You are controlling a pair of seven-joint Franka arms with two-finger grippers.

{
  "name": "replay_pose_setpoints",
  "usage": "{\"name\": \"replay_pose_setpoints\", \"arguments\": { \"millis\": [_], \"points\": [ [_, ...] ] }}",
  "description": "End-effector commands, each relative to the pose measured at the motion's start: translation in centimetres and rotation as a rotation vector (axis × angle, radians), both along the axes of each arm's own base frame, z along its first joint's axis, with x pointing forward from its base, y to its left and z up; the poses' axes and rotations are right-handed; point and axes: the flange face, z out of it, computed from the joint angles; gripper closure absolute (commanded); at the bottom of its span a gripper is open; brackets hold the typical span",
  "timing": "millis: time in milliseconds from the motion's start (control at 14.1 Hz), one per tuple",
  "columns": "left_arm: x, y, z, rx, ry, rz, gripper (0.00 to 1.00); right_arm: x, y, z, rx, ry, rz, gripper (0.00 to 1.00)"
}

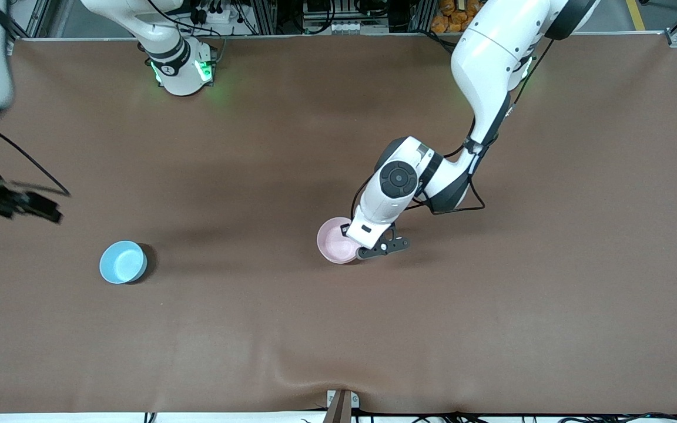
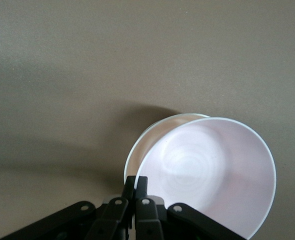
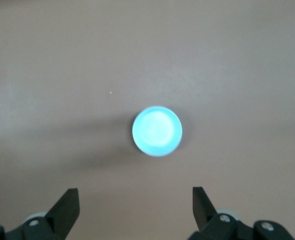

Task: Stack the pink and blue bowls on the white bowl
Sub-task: 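Lower the pink bowl into the white bowl while the right gripper reaches the blue bowl, then open the left gripper and withdraw while the right gripper grasps the blue bowl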

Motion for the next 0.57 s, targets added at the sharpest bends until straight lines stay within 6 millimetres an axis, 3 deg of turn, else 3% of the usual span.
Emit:
{"name": "replay_pose_setpoints", "arguments": {
  "millis": [0, 142, 283, 496],
  "points": [
    [-0.3, -0.4, 0.3, -0.008, -0.001, 0.002, 1.0, 1.6, 0.6, -4.3, -0.006, 0.05, 0.015, 0.0],
    [-0.2, -0.3, 0.1, -0.01, -0.003, 0.005, 1.0, 2.6, -0.9, -10.0, -0.014, 0.127, 0.008, 0.0],
    [-0.3, -0.3, -0.2, -0.008, 0.0, 0.004, 1.0, 3.6, -4.4, -15.6, -0.018, 0.148, -0.041, 0.0],
    [-0.4, -0.3, -0.4, -0.005, 0.003, 0.003, 1.0, 4.4, -7.3, -21.8, -0.031, 0.14, -0.013, 0.0]
  ]
}}
